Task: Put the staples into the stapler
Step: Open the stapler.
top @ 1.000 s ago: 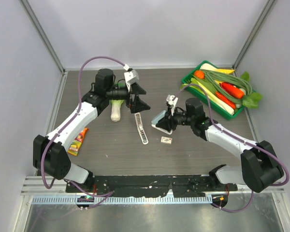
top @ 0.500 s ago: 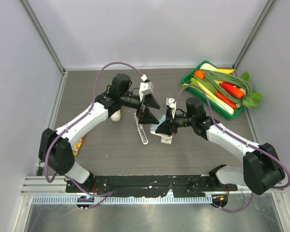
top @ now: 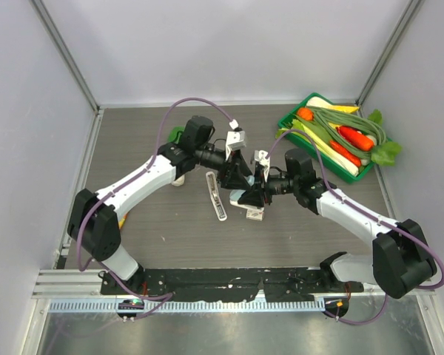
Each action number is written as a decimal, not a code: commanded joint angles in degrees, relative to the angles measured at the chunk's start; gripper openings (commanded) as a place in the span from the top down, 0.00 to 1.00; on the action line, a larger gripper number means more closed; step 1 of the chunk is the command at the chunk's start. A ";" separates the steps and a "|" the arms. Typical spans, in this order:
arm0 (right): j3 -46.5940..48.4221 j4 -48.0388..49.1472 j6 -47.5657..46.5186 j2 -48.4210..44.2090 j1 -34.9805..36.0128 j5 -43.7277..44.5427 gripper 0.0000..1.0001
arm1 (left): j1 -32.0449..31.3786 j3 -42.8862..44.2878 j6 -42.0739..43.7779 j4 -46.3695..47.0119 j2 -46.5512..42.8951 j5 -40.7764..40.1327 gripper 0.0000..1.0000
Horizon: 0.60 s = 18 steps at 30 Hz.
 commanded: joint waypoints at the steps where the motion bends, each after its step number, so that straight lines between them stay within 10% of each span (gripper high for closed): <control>1: 2.16 0.80 -1.07 -2.62 0.02 -0.18 0.99 | -0.73 2.32 0.51 -0.51 0.04 -0.87 0.47; 10: 0.67 4.65 0.76 -3.41 -0.94 2.90 0.99 | -0.65 0.66 -1.51 2.03 -0.84 -2.54 0.96; 18: -1.62 10.81 6.48 -4.81 -4.98 2.11 0.99 | 4.35 -2.94 -12.57 14.76 -3.65 -3.51 1.00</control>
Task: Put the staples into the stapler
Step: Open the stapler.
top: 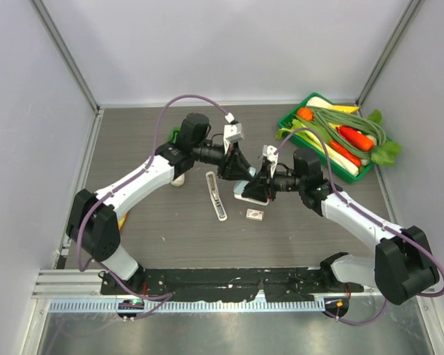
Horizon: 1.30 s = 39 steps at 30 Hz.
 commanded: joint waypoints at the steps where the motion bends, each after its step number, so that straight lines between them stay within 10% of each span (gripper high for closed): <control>1: -0.35 7.96 4.45 -2.74 -2.51 0.30 0.99 | 4.32 -3.08 -11.54 11.84 -3.98 -1.11 1.00; 23: -4.30 20.61 16.84 -2.39 -5.24 1.88 0.99 | 14.78 -17.58 -44.35 58.68 -7.85 -10.15 1.00; 39: -3.52 21.24 17.91 -0.72 -4.80 -2.51 0.99 | 13.73 -19.43 -45.42 64.34 -7.50 -2.97 1.00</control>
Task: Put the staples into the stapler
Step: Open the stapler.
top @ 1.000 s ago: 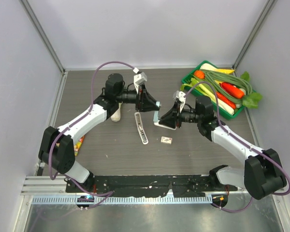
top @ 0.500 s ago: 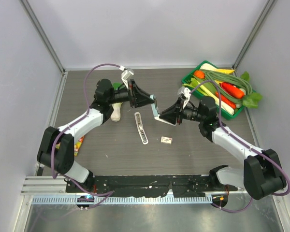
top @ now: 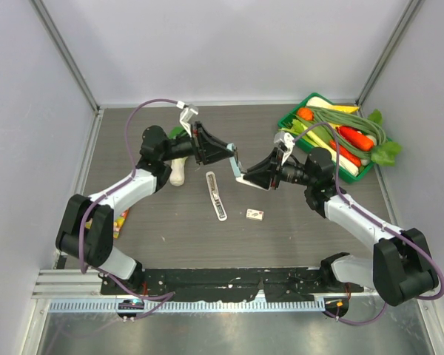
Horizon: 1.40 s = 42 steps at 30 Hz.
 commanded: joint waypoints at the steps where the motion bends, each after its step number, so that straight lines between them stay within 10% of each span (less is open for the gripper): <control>1: 0.24 -4.21 -1.11 0.14 0.07 -3.30 0.99 | -0.13 1.62 3.12 7.18 -2.65 -0.18 1.00; 25: 4.02 -14.75 -9.29 1.01 3.15 -6.03 0.64 | -5.84 3.20 15.08 -7.14 -2.47 8.52 1.00; 33: 4.38 -18.02 -12.72 0.66 3.59 -4.19 0.86 | -5.23 3.55 13.77 -6.80 -2.91 5.11 1.00; 42: 0.07 -7.74 -4.55 -0.13 3.50 2.32 0.92 | 2.49 0.83 -3.09 14.64 -3.79 -6.06 1.00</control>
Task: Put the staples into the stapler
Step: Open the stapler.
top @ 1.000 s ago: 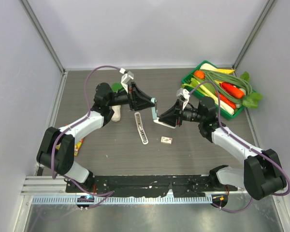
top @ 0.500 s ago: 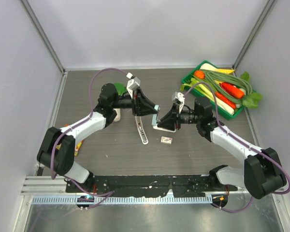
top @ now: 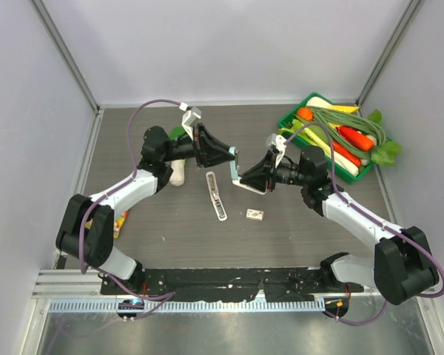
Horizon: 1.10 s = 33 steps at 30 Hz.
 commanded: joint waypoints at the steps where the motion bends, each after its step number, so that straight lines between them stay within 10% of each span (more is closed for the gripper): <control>1: -2.40 2.85 3.58 -0.39 0.16 2.19 0.92 | 4.58 0.41 -9.45 17.40 -3.86 -9.80 1.00; 13: -3.98 9.09 9.83 1.37 0.24 0.88 0.95 | 7.31 -2.50 -17.36 28.92 -4.21 -14.65 1.00; 33: 0.85 4.26 9.57 0.49 0.16 -5.63 0.51 | 2.56 -2.58 -9.02 24.19 -4.12 0.56 1.00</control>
